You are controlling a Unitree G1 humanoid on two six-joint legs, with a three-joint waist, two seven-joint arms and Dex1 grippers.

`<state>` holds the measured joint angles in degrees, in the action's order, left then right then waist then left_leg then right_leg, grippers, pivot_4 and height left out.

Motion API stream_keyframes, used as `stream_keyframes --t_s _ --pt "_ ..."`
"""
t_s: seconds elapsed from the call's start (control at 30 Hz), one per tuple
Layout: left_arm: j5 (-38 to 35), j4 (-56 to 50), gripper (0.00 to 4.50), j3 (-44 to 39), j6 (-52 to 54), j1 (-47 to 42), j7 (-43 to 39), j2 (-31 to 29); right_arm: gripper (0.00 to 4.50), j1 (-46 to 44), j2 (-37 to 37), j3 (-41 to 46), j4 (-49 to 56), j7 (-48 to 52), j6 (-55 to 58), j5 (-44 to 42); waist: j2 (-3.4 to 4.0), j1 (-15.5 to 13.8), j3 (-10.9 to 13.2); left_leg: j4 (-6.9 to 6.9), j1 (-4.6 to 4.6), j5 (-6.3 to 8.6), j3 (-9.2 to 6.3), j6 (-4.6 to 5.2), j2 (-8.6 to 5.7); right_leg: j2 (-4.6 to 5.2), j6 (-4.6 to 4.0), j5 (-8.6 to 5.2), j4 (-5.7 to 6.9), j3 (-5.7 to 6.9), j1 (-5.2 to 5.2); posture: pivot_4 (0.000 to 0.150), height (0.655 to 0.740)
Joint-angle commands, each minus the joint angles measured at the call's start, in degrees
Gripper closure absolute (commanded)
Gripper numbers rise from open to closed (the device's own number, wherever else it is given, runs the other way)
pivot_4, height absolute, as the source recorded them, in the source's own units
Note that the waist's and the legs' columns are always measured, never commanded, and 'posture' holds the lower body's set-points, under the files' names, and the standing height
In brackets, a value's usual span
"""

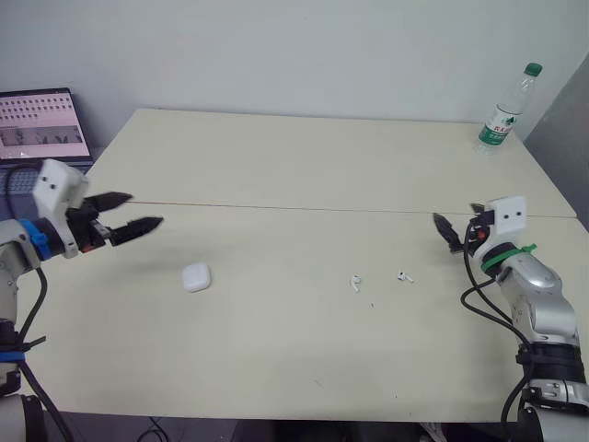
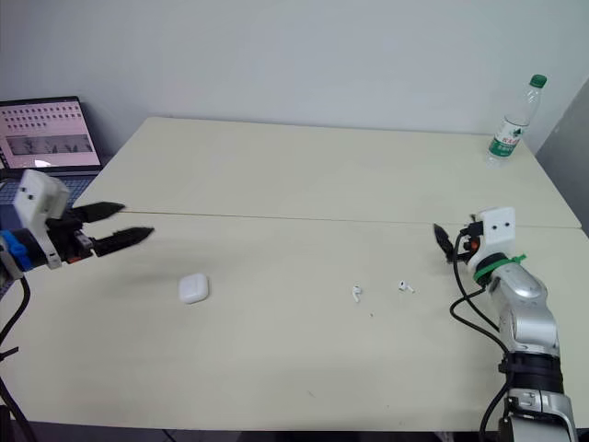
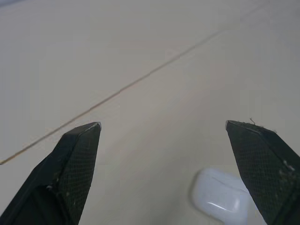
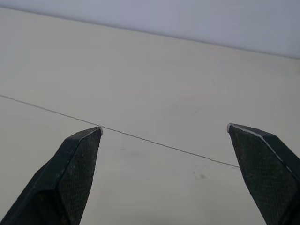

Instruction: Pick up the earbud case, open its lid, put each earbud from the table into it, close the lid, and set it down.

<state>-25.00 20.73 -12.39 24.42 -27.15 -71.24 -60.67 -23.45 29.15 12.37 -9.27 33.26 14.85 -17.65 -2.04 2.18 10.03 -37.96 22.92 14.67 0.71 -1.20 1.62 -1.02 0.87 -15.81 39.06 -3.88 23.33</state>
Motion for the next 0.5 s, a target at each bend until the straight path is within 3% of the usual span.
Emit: stream_keyframes --t_s 0.03,0.3,0.5 --pt "0.94 -2.04 0.04 4.04 -0.17 -3.15 -8.05 -3.09 0.0 -2.95 1.66 -1.83 5.69 8.84 3.03 -5.73 0.0 -0.01 0.0 -0.01 0.0 0.0 -0.03 0.0 0.02 -0.01 -0.01 -0.01 0.02 0.0 0.0 0.15 0.74" --pt "7.8 -0.14 0.04 14.37 -10.08 -4.11 -20.49 -2.92 0.0 -5.21 -0.87 -13.04 21.5 20.33 15.66 -17.0 0.04 -0.04 0.02 -0.01 0.04 0.0 -0.18 0.0 0.06 -0.08 -0.13 -0.08 0.05 0.04 0.01 0.15 0.74" --pt "13.89 7.59 0.04 19.17 -20.38 -6.26 -21.13 0.47 0.0 -6.09 -3.7 -18.88 29.03 20.84 19.14 -19.29 0.04 -0.36 0.02 -0.04 0.06 0.0 -0.23 0.0 0.04 -0.07 -0.15 -0.09 0.05 0.14 0.01 0.15 0.74"
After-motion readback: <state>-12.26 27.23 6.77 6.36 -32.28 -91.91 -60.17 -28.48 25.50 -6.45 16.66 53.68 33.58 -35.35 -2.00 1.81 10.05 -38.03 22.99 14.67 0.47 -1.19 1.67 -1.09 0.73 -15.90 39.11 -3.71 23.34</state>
